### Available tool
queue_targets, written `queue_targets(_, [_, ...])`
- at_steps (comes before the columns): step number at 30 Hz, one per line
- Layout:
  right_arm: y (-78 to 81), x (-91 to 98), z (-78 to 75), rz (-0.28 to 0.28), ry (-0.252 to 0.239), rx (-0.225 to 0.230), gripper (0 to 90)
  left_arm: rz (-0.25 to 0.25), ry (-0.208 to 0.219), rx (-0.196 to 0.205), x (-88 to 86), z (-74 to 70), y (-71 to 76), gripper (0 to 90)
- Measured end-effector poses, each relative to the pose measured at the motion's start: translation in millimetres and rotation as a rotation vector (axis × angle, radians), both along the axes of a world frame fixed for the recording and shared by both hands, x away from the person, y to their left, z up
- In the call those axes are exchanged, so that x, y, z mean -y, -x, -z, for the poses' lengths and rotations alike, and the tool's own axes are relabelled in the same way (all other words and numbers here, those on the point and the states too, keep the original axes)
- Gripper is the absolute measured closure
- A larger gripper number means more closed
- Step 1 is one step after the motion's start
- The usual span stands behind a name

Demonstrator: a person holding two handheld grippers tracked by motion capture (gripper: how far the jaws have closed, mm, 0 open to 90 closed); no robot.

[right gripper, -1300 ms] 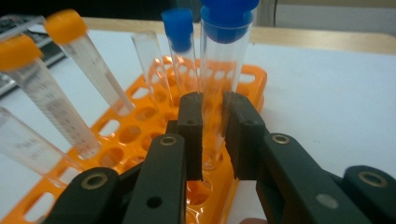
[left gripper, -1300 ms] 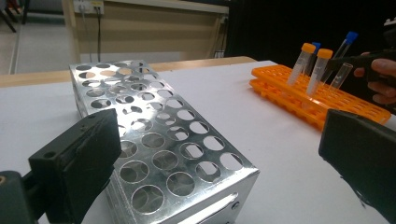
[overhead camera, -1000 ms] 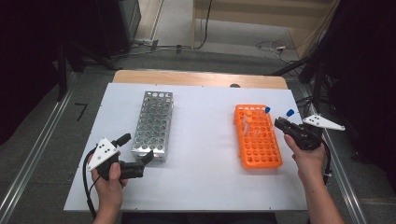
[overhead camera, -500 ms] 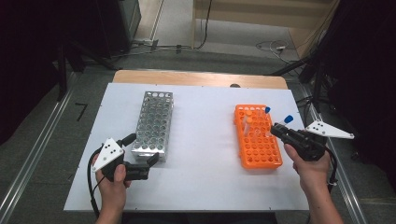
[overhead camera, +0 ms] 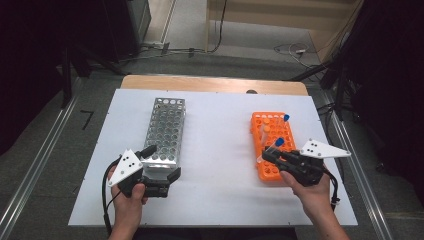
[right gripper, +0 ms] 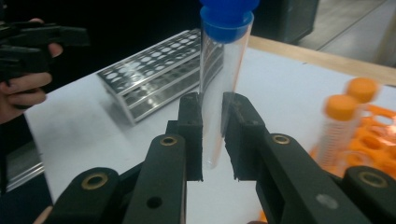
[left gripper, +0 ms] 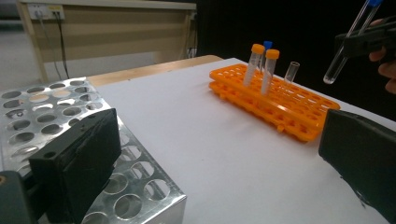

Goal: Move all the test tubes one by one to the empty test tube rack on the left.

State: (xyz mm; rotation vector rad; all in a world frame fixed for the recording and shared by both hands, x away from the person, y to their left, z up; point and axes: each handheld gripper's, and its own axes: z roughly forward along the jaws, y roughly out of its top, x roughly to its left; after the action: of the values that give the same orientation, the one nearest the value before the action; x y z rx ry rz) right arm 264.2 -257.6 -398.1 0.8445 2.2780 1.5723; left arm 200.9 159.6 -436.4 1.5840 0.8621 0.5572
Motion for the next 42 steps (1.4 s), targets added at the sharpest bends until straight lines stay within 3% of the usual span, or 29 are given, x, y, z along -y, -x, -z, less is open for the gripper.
queue_targets(8, [9.6, -36.6, 17.8, -0.096, 0.043, -0.034, 75.1, 0.027, 0.017, -0.032, 14.7, -2.9, 0.4, 2.4])
queue_targets(14, [13.4, -61.0, 28.7, -0.151, 0.075, -0.051, 75.1, 0.044, 0.004, -0.053, 26.1, -4.9, 0.4, 6.0])
queue_targets(20, [16.2, -77.7, 34.9, -0.179, 0.091, -0.056, 75.1, 0.021, 0.004, -0.077, 33.6, -7.6, 1.9, 19.0])
queue_targets(25, [20.8, -90.4, 39.4, -0.199, 0.111, -0.055, 75.1, 0.089, 0.011, -0.105, 42.4, -7.7, 0.7, 26.9])
queue_targets(27, [21.5, -93.9, 41.9, -0.207, 0.117, -0.059, 75.1, 0.138, 0.019, -0.119, 50.5, -6.7, -0.2, 30.5])
queue_targets(30, [22.3, -97.9, 45.1, -0.216, 0.126, -0.064, 75.1, 0.164, 0.022, -0.122, 55.0, -6.5, -0.2, 34.8])
queue_targets(31, [22.9, -99.8, 46.5, -0.22, 0.131, -0.062, 75.1, 0.195, 0.021, -0.125, 60.3, -6.4, 0.2, 36.4])
queue_targets(42, [31.7, -114.6, 49.7, -0.262, 0.163, -0.053, 75.1, 0.267, 0.0, -0.139, 78.5, -2.2, 2.1, 48.7])
